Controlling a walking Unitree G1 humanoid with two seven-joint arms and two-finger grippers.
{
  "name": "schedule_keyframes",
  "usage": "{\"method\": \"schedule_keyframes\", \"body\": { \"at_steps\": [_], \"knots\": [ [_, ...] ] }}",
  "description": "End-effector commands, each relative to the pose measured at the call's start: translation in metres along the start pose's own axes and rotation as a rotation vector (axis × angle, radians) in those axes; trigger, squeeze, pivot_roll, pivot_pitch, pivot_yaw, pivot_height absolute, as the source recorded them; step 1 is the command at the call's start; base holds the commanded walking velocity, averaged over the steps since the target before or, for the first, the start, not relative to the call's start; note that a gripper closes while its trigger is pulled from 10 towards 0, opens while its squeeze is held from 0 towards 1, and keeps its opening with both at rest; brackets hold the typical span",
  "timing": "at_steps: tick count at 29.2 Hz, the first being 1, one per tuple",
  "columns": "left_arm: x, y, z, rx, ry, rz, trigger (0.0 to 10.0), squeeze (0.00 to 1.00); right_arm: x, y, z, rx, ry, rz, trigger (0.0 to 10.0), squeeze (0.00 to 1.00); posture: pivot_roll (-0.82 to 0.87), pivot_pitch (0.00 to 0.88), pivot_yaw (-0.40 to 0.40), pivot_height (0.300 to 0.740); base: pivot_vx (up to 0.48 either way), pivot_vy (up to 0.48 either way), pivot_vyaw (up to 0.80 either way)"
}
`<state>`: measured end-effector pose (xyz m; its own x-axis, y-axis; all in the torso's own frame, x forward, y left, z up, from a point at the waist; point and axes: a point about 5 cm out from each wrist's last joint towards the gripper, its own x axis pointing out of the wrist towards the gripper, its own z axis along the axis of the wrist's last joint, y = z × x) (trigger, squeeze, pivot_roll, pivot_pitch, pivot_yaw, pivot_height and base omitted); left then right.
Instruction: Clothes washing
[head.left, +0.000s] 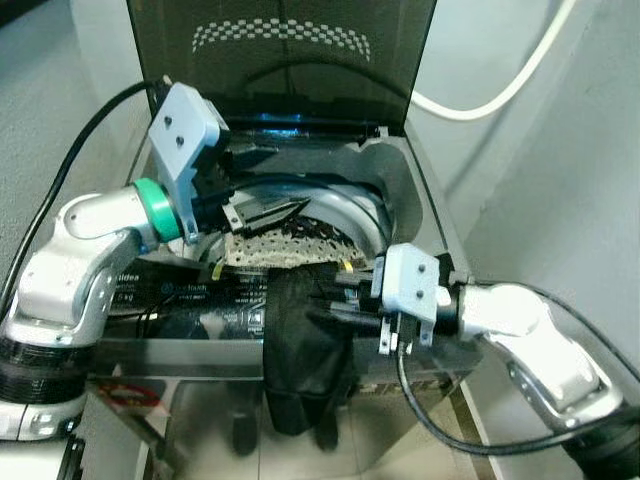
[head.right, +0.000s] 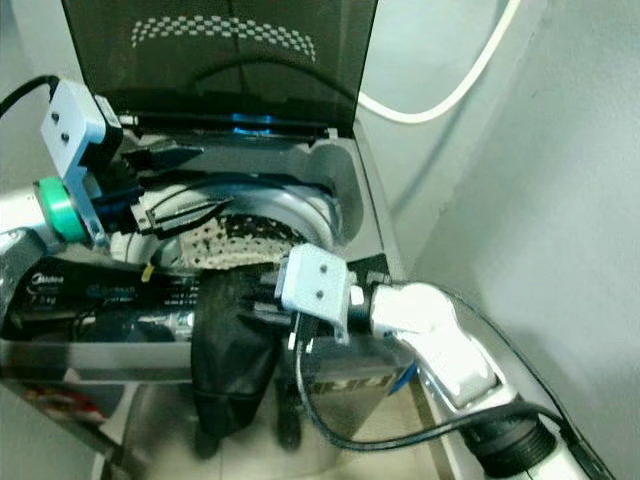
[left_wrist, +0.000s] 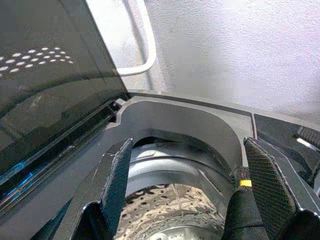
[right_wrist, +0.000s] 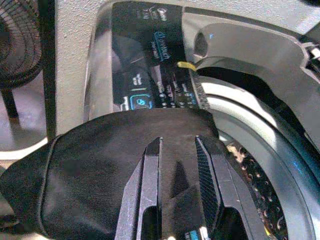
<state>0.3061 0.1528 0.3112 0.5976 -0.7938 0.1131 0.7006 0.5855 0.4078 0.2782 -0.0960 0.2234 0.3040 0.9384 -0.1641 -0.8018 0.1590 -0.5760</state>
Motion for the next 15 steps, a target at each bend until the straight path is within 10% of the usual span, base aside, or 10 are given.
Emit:
{"method": "schedule_keyframes", "body": {
  "at_steps": [1,6,8,13,15],
  "knots": [
    [-0.003,-0.001,0.0,-0.004,0.008,0.003,10.0,0.0,0.002,0.006,-0.005,0.009,0.02,0.033,10.0,0.0,0.09,0.069,-0.012,0.74,0.0,0.0,0.0],
    [-0.002,0.0,0.005,-0.012,-0.007,0.034,10.0,0.0,0.007,0.015,-0.019,0.026,0.073,0.076,10.0,0.0,0.09,0.073,-0.017,0.74,0.0,0.0,0.0],
    [0.0,0.0,0.006,-0.019,-0.013,0.05,10.0,0.0,0.013,0.015,-0.028,0.043,0.102,0.044,3.1,0.0,0.1,0.073,-0.017,0.74,0.0,0.0,0.0],
    [0.0,0.0,0.006,-0.023,-0.012,0.053,10.0,0.0,0.016,0.015,-0.031,0.047,0.111,0.027,3.1,0.0,0.1,0.073,-0.017,0.74,0.0,0.0,0.0],
    [0.0,-0.003,0.004,-0.034,-0.004,0.05,10.0,0.0,0.018,0.014,-0.033,0.051,0.117,0.005,1.5,0.0,0.1,0.073,-0.017,0.74,0.0,0.0,0.0]
  ]
}}
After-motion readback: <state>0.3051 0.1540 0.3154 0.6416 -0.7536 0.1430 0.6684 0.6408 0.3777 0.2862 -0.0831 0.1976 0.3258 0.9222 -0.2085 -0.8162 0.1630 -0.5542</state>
